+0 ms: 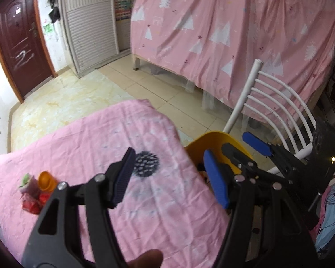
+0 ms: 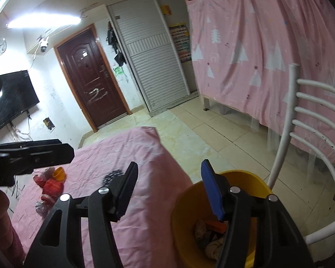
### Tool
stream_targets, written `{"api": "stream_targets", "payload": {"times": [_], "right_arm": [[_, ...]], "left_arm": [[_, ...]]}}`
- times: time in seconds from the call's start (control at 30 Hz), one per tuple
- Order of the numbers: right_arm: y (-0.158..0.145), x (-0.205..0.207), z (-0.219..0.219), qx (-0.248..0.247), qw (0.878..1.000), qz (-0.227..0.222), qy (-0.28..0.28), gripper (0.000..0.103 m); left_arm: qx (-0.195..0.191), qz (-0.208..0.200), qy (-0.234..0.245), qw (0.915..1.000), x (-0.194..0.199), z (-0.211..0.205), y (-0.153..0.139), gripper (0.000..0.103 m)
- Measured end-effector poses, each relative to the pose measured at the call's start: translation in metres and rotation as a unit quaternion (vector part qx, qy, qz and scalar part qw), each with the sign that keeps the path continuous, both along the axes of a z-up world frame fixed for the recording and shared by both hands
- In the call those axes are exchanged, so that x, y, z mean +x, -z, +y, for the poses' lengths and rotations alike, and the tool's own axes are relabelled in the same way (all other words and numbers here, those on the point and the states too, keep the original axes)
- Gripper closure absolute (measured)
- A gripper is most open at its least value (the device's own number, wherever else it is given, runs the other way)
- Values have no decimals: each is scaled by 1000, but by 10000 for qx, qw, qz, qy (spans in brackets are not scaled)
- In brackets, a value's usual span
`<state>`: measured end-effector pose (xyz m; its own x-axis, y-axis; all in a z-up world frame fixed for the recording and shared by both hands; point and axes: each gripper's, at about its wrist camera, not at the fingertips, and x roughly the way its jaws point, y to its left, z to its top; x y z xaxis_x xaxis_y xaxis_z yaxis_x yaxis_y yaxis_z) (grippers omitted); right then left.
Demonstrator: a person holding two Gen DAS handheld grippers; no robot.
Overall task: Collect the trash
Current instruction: 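Move both open tools back over the bed toward the red items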
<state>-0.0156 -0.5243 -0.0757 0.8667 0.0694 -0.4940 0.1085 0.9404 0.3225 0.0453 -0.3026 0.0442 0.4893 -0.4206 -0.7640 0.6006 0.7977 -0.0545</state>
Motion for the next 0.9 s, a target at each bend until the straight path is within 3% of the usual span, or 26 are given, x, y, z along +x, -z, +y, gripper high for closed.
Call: {"api": "stream_targets", "payload": {"times": [0.47,0.83,0.9], "right_arm": [[-15,29,65,-242,9981,64,-571,45],[-18,53,124,-453,9931,210,-1065,45],[-17,57,135,-481,9917,243,-1172,45]], "left_arm": [[-150,-78,-685,9975,16,88,-7,42],[-254,42,-1406,9897,40,167,3,42],[-232,62,-1540,9878,42,180,7,37]]}}
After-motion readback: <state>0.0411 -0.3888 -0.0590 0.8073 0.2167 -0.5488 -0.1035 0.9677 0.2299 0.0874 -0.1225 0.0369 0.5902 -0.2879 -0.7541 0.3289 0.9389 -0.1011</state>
